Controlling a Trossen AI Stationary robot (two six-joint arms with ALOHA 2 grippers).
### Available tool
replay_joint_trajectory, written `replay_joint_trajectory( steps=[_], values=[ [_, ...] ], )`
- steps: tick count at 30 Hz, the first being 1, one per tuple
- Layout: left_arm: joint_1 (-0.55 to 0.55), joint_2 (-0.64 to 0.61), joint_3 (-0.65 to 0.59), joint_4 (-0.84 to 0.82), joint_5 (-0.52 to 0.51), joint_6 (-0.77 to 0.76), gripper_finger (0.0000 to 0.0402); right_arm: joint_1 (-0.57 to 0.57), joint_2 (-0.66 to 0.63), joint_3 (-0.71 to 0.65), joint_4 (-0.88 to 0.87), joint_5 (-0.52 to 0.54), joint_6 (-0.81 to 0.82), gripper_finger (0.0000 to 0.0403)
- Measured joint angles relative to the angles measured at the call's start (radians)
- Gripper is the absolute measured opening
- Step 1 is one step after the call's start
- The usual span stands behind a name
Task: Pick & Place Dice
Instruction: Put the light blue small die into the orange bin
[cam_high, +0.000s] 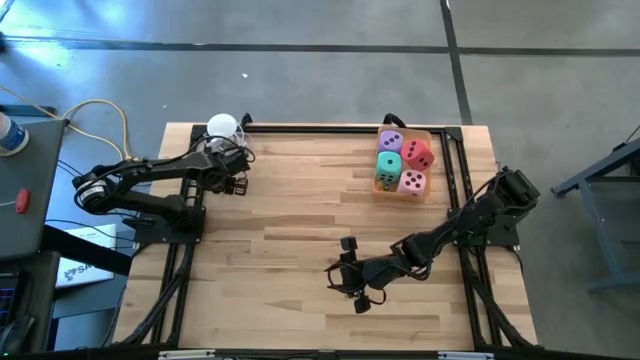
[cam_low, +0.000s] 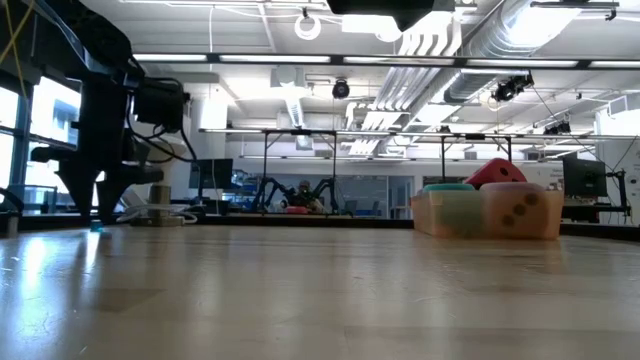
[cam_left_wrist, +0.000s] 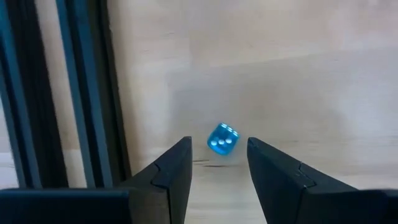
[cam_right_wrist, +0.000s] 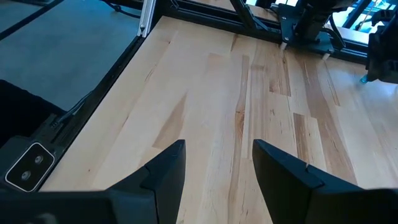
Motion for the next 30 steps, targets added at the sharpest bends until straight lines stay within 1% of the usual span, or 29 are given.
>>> replay_joint_trajectory(
  steps=[6, 12, 17, 22, 26, 30],
  values=[
    [0.0, 0.0, -0.002, 0.001, -0.005, 0.0, 0.0147, 0.0, 0.0, 0.0, 0.0, 0.0, 0.0, 0.0178],
    [0.0, 0.0, -0.046, 0.064, -0.016, 0.001, 0.0147, 0.0, 0.0, 0.0, 0.0, 0.0, 0.0, 0.0178],
    [0.0, 0.0, -0.051, 0.066, -0.019, 0.011, 0.0147, 0.0, 0.0, 0.0, 0.0, 0.0, 0.0, 0.0178],
    [0.0, 0.0, -0.051, 0.077, -0.051, 0.011, 0.0146, 0.0, 0.0, 0.0, 0.0, 0.0, 0.0, 0.0178],
    [0.0, 0.0, -0.051, 0.088, -0.051, 0.011, 0.0138, 0.0, 0.0, 0.0, 0.0, 0.0, 0.0, 0.0178],
    [0.0, 0.0, -0.052, 0.087, -0.05, 0.011, 0.0118, 0.0, 0.0, 0.0, 0.0, 0.0, 0.0, 0.0178]
  ],
)
